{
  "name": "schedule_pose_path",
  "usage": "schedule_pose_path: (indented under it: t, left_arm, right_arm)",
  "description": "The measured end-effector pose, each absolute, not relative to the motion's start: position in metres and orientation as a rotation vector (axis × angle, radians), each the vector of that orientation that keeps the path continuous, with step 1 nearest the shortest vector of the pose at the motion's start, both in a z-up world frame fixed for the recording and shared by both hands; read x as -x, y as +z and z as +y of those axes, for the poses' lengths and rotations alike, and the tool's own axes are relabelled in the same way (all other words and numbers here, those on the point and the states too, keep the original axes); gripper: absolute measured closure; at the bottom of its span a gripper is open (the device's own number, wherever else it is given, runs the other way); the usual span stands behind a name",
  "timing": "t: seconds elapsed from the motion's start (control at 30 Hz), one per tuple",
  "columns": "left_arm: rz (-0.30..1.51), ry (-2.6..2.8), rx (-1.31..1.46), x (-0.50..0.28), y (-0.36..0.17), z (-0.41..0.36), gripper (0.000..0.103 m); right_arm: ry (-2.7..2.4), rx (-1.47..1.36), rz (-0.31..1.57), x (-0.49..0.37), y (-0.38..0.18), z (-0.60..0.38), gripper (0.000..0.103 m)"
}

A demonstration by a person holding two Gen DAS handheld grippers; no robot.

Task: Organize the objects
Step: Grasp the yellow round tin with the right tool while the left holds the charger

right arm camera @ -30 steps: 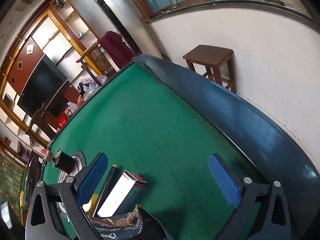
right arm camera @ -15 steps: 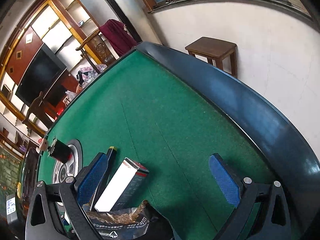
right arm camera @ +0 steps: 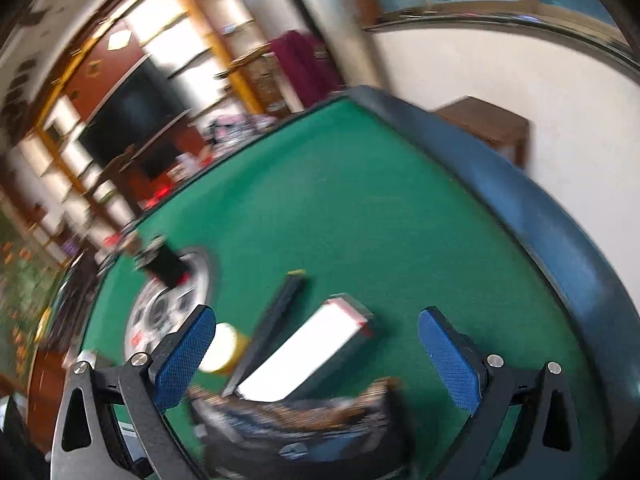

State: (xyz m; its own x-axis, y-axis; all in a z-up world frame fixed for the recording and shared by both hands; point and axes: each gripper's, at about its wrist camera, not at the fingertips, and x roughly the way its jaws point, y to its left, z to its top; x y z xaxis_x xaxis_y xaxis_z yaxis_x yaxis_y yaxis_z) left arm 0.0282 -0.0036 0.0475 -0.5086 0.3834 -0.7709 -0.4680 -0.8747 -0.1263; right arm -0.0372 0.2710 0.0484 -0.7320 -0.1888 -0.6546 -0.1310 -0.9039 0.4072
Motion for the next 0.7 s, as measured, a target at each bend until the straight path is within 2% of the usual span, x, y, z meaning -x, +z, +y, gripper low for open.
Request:
schedule_pose_path:
  t: [0.13,0.27,0.33,0.4,0.43,0.47,0.53,0.63,0.7]
  left_arm:
    - [0.08,2.403,1.137,-0.053,0.06,-0.02,0.081]
    - [0.056,2.441,1.1,-0.066,0.065,-0.036,0.081]
    - [0.009,2.456,1.098,-0.073,0.069,-0.048,0.081]
    - [-0.043,2.468,1.104,-0.078,0.07,-0.06,0.081]
    - [-0.061,2.475,1.108,-0.08,0.071,-0.066,0.081]
    - [-0.07,2.485,1.11,-0.082,0.072,-0.072,0.081]
    - [-0.079,2.507,1.108,-0.085,0.073,-0.081,0.081]
    - [-0.111,2.514,1.114,-0.087,0.071,-0.092,0.081]
    - [-0.118,2.522,1.114,-0.087,0.068,-0.096,0.089]
  right_arm:
    - [-2.692,-1.173,-0.56,0.047,0.062,0.243,0.001]
    - [-2.644,-1.25,-0.086,0.067,0.073,0.183,0.002]
    - [-2.619,-1.292,0.082,0.077,0.066,0.161,0.006]
    - [-2.573,-1.341,0.154,0.084,0.056,0.151,0.024]
    - [-2.554,-1.376,0.181,0.09,0.049,0.148,0.029]
    - [-2.544,-1.397,0.19,0.093,0.044,0.151,0.042]
    - [-2.518,-1.449,0.189,0.102,0.035,0.149,0.058]
    - [-2.502,-1.476,0.133,0.106,0.029,0.158,0.06]
    - [-2.507,-1.476,0.107,0.105,0.027,0.16,0.06]
